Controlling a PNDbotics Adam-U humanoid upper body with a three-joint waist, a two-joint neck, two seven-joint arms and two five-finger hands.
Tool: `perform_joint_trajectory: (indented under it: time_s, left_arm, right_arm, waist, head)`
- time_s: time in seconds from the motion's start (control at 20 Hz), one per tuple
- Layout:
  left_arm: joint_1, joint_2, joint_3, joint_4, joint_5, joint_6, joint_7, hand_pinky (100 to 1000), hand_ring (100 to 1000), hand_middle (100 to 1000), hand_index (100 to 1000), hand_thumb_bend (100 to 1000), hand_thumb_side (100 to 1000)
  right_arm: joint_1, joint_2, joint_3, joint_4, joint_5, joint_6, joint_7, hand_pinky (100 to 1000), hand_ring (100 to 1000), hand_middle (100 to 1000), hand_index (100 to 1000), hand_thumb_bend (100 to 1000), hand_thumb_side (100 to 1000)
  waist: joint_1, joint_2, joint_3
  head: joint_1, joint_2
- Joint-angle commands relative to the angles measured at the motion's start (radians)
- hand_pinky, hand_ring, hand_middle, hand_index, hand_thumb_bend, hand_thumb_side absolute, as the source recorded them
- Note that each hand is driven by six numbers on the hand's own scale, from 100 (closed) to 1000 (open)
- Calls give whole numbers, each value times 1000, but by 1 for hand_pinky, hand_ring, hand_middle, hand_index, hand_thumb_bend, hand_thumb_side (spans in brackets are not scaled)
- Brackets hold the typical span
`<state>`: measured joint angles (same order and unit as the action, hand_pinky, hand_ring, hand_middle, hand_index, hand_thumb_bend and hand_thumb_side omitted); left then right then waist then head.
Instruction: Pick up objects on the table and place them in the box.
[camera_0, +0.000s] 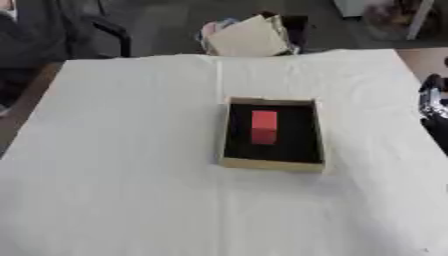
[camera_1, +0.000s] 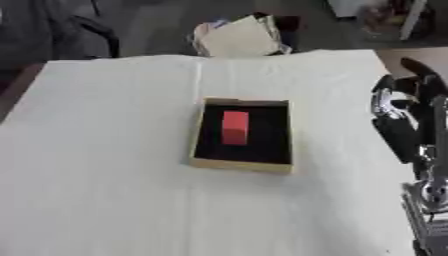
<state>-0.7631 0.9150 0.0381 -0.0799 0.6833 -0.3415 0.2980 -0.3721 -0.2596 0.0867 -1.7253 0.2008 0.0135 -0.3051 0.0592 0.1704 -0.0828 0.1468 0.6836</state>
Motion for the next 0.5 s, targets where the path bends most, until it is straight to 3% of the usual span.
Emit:
perform_joint_trajectory:
  time_s: [0.05,0.5]
  left_arm:
    - [-12,50,-12,0,-7,-5,-7,754,658,652,808,312,469]
    - [-20,42,-10,-5,-57,4,1,752,656,650,808,311,469]
  right_arm:
    - [-10,-19,-2,-6,1,2,-1,580,727,550,864,100,490]
    - [-9,-18,-1,-4,4,4,3,580,728,550,863,100,490]
  waist:
    - [-1,-18,2]
    - [-5,-28,-2]
  head:
    - [-1,3]
    - [-4,3]
